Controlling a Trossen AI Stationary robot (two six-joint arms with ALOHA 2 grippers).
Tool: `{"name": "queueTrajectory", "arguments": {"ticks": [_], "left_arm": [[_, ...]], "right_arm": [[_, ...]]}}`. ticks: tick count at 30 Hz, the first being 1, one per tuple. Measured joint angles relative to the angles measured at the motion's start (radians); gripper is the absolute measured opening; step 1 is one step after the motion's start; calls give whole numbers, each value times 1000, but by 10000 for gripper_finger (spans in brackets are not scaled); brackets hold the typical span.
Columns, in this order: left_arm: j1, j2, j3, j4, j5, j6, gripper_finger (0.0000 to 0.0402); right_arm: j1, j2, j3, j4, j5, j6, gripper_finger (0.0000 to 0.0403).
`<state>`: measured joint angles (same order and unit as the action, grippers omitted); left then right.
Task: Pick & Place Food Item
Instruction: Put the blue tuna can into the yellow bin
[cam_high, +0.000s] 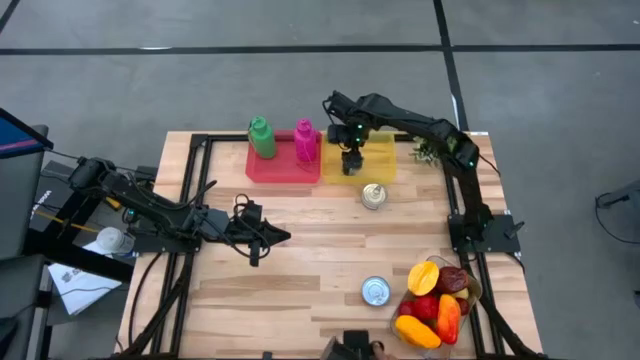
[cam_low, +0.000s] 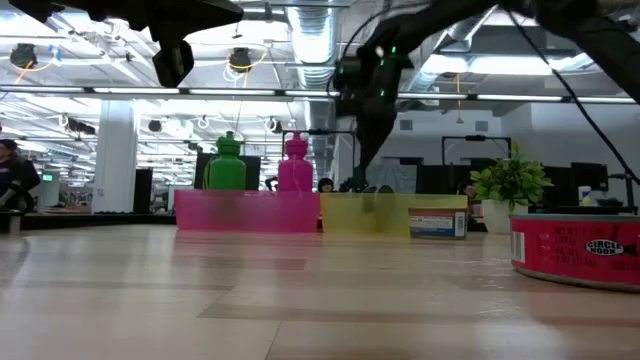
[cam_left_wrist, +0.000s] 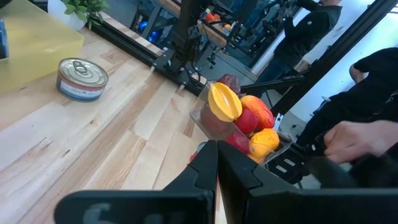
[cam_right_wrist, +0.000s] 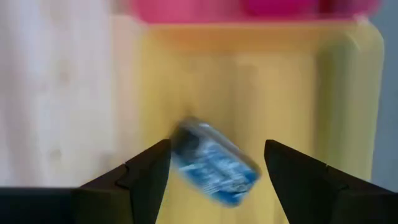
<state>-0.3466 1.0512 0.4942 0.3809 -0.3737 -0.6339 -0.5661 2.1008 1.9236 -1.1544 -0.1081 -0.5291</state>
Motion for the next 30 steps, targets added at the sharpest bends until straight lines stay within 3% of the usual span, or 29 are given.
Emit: {"name": "queueTrajectory", "arguments": {"ticks": [3,7,18,30], "left_arm": [[0,0,0,0,0,1,0],[0,0,0,0,0,1,0],[0,0,0,1,3,1,0],[0,0,0,0,2,1,0]], "right_arm": [[15,-50,2,-29,-21,-112,256],[26,-66,2,-39,51,-276,256],[18,-20,-8,-19,53,-359,331],[27,-18,-120,36,102,-418,333]]}}
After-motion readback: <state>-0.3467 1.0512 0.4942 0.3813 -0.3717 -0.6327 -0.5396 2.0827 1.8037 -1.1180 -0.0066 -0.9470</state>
